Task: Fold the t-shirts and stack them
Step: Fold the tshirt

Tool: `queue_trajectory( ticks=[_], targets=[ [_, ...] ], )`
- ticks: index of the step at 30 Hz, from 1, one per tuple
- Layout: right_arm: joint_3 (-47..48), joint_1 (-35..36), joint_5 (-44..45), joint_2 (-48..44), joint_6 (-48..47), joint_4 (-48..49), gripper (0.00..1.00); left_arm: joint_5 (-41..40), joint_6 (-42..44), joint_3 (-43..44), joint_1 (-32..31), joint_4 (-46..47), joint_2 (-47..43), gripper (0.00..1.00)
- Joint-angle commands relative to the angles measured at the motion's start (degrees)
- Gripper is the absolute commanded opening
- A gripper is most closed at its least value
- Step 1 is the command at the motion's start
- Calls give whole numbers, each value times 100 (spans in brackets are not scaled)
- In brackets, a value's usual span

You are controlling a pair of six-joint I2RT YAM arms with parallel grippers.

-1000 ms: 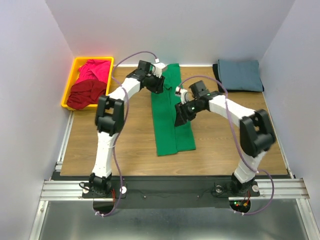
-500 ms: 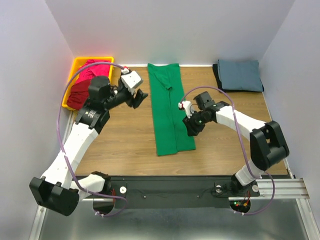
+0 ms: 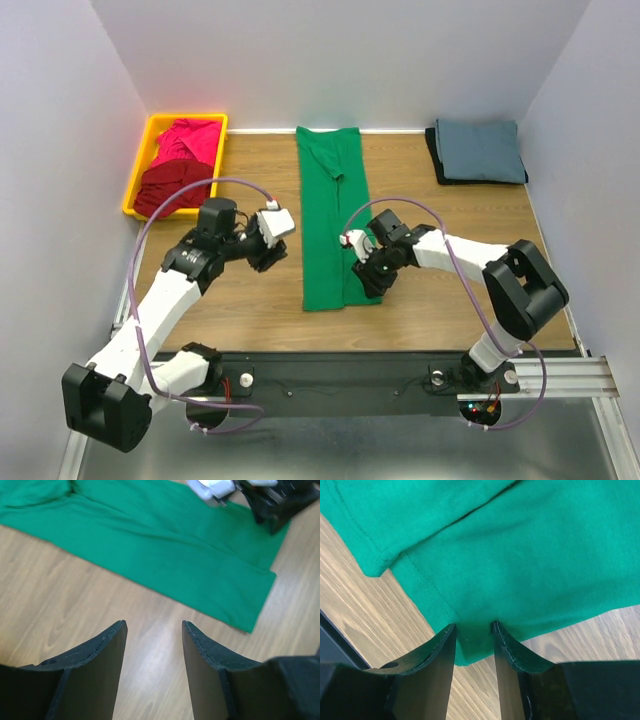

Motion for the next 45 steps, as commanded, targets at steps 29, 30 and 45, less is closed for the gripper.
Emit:
queue_trajectory(
  ticks=[29, 30, 45],
  targets=[
    [-2323, 574, 225, -2135, -3853, 1859, 64, -1095, 1957, -2440, -2943, 2088, 752, 61],
    [-2350, 574, 216, -2135, -3862, 1877, 63, -1104, 1992, -2449, -2943, 2088, 796, 60],
    [-2369, 574, 189, -2180, -4091, 1833, 64, -1051, 2098, -2660, -2934, 2219, 1034, 54]
  ],
)
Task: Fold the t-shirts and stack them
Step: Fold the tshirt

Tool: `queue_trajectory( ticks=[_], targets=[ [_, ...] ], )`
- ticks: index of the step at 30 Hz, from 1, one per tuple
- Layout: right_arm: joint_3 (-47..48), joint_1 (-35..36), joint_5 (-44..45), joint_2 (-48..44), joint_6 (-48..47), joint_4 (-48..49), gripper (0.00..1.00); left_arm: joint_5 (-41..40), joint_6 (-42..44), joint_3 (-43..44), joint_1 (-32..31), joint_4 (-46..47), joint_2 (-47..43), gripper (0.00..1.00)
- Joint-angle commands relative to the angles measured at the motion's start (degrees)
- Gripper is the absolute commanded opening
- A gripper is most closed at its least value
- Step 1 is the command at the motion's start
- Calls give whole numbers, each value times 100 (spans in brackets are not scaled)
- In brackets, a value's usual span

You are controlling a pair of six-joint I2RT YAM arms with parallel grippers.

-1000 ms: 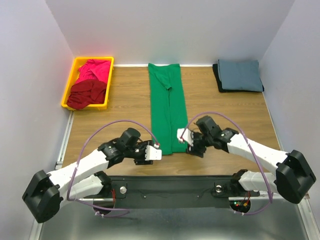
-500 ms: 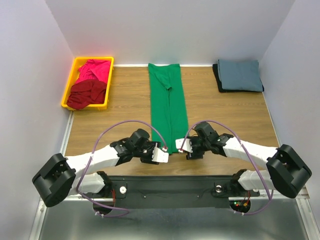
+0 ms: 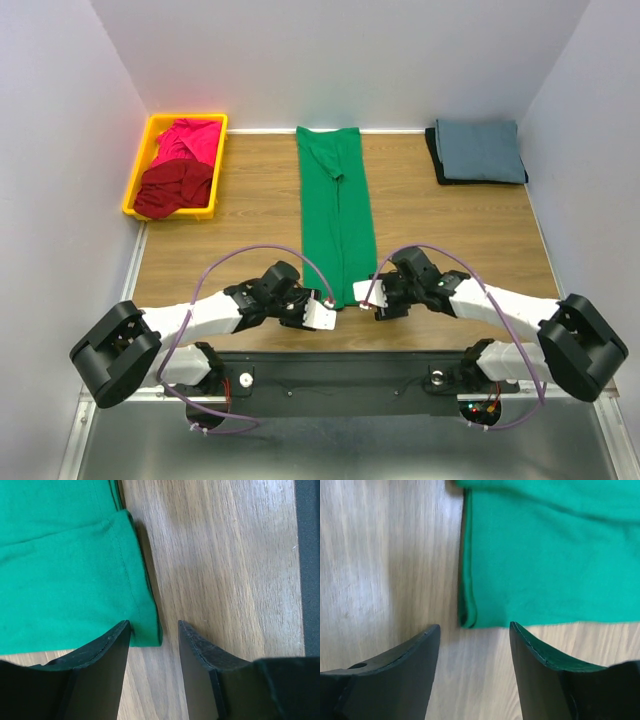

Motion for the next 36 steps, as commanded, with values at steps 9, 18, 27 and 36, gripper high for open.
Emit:
queue_trajectory(
  ticks=[9, 18, 27, 36],
  targets=[
    [561, 43, -220, 1248, -339, 152, 34, -12, 76, 151, 32, -131, 504, 37],
    [815, 51, -360, 740, 152, -618, 0, 505, -91, 819, 85, -1078, 480, 0],
    [965, 500, -721, -464, 1162, -1762, 1, 1412, -231, 1242, -56, -2565, -399, 0],
    [1578, 421, -97, -150, 1278, -1799, 1, 1465, -409, 1856, 418, -2654, -462, 0]
  ],
)
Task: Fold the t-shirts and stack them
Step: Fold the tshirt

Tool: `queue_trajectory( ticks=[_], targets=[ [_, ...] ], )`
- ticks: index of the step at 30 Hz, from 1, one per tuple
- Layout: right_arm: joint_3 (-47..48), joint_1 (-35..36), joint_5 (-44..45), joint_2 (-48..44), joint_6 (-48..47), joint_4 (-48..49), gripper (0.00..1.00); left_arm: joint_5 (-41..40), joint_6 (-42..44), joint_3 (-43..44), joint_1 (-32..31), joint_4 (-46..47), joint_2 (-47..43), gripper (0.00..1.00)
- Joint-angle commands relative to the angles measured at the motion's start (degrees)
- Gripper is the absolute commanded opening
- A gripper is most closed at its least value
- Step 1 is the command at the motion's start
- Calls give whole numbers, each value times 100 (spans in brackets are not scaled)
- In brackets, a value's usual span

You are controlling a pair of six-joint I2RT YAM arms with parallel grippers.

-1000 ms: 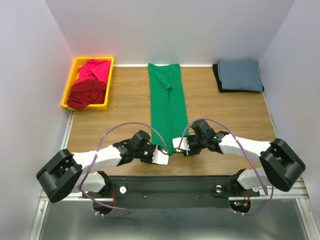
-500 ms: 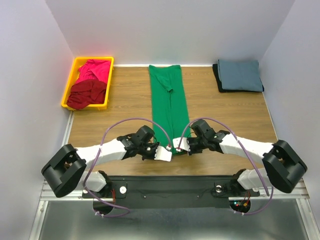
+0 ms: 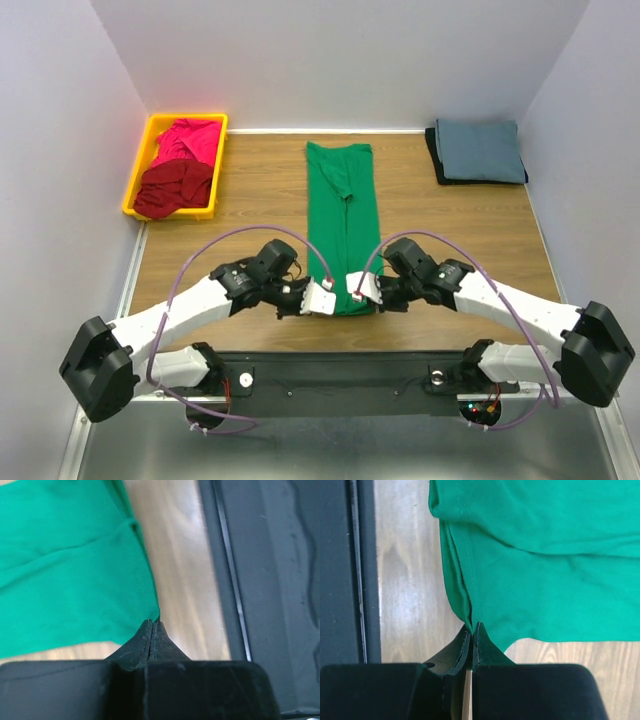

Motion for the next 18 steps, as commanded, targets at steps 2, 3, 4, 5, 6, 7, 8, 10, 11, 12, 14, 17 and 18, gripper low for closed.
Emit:
queue_trajectory(
  ticks=[2, 3, 4, 5, 6, 7, 8, 10, 11, 12, 14, 17, 18],
  targets=[
    [859, -310, 163, 400, -40, -118, 1, 191, 200, 757, 597, -234, 369, 0],
    [861, -415, 128, 470, -110, -118, 1, 217, 297, 872, 722, -234, 475, 0],
    [1070, -634, 84, 584, -181, -118, 0, 296, 507, 995, 845, -278, 711, 0],
    [1176, -740, 40, 785, -251, -118, 1, 322, 622, 1127, 968, -322, 844, 0],
    [1282, -863, -56, 918, -382, -127, 1, 331, 745, 1363, 1126, -366, 984, 0],
    [1509, -1073, -101, 1146, -462, -127, 1, 305, 911, 1479, 1223, -358, 1238, 0],
    [1616, -1162, -136, 1304, -602, -127, 1, 322, 1000, 1584, 1294, -340, 1362, 0],
    [1994, -1391, -250, 1560, -708, -136, 1, 358, 1211, 1945, 1540, -314, 1749, 0],
    [2125, -1453, -303, 1813, -848, -136, 1, 358, 1273, 2189, 1601, -313, 1881, 0],
    [2222, -1514, -303, 1929, -919, -136, 1, 349, 1326, 2314, 1680, -296, 2013, 0],
    [2546, -1689, -400, 2201, -1051, -144, 1, 375, 1483, 2577, 1900, -278, 2443, 0],
    [2986, -1928, -576, 2685, -1183, -136, 0, 419, 1712, 3253, 2146, -375, 3006, 0],
    [3110, -2041, -611, 2930, -1218, -144, 1, 463, 1765, 3386, 2251, -419, 3259, 0]
  ],
)
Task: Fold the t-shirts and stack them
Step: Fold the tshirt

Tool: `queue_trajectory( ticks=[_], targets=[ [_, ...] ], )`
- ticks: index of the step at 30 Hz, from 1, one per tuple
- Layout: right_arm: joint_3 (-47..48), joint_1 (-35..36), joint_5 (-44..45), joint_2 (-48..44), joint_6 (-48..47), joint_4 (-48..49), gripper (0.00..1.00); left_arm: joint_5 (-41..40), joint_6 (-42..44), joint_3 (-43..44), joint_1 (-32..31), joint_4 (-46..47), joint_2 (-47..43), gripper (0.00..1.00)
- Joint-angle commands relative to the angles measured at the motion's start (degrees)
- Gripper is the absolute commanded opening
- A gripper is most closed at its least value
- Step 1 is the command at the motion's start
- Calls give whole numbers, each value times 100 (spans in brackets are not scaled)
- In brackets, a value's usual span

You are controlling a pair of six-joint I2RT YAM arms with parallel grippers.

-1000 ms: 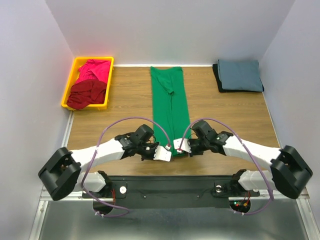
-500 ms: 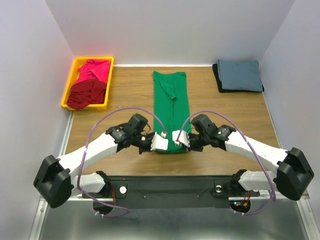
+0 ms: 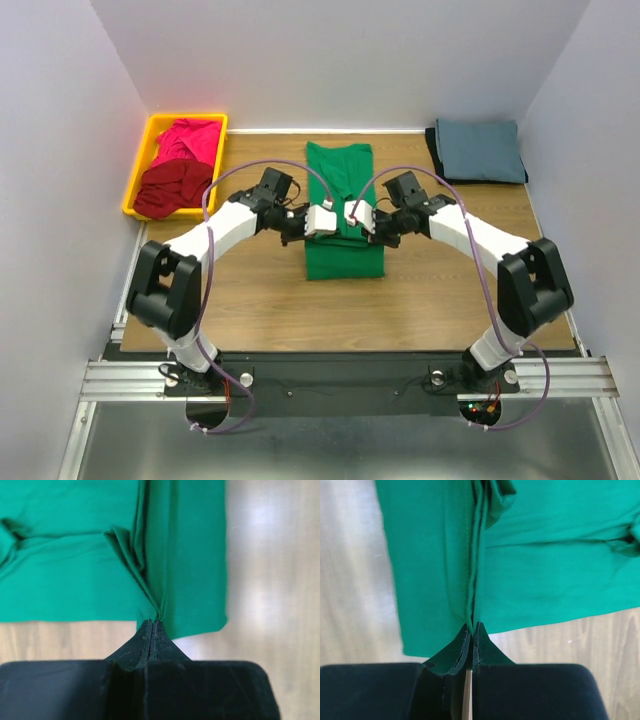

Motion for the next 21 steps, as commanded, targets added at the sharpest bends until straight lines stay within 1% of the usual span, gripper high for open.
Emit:
queue_trajectory(
  ticks=[1, 9, 14, 16, 17, 18, 19, 20, 21],
  targets=[
    [680, -352, -318, 497, -355, -4, 1, 218, 491, 764, 272, -192, 516, 0],
    [1883, -713, -450, 1569, -610, -92, 1, 227, 861, 1985, 570, -438, 1623, 0],
    [2307, -845, -494, 2070, -707, -119, 1, 166, 949, 2496, 676, -517, 2125, 0],
    [2404, -863, -503, 2272, -716, -119, 3, 113, 958, 2672, 694, -543, 2344, 0],
    [2526, -863, -494, 2343, -716, -119, 7, 104, 966, 2724, 720, -543, 2398, 0],
    [2597, -863, -451, 2465, -620, -110, 20, 35, 914, 2795, 720, -482, 2450, 2],
    [2684, -863, -433, 2519, -541, -110, 28, -1, 861, 2830, 729, -438, 2521, 5],
    [2764, -863, -389, 2545, -470, -101, 37, 16, 809, 2865, 773, -412, 2547, 13],
    [2947, -880, -354, 2563, -313, -92, 43, 34, 686, 2927, 799, -385, 2556, 17]
  ],
)
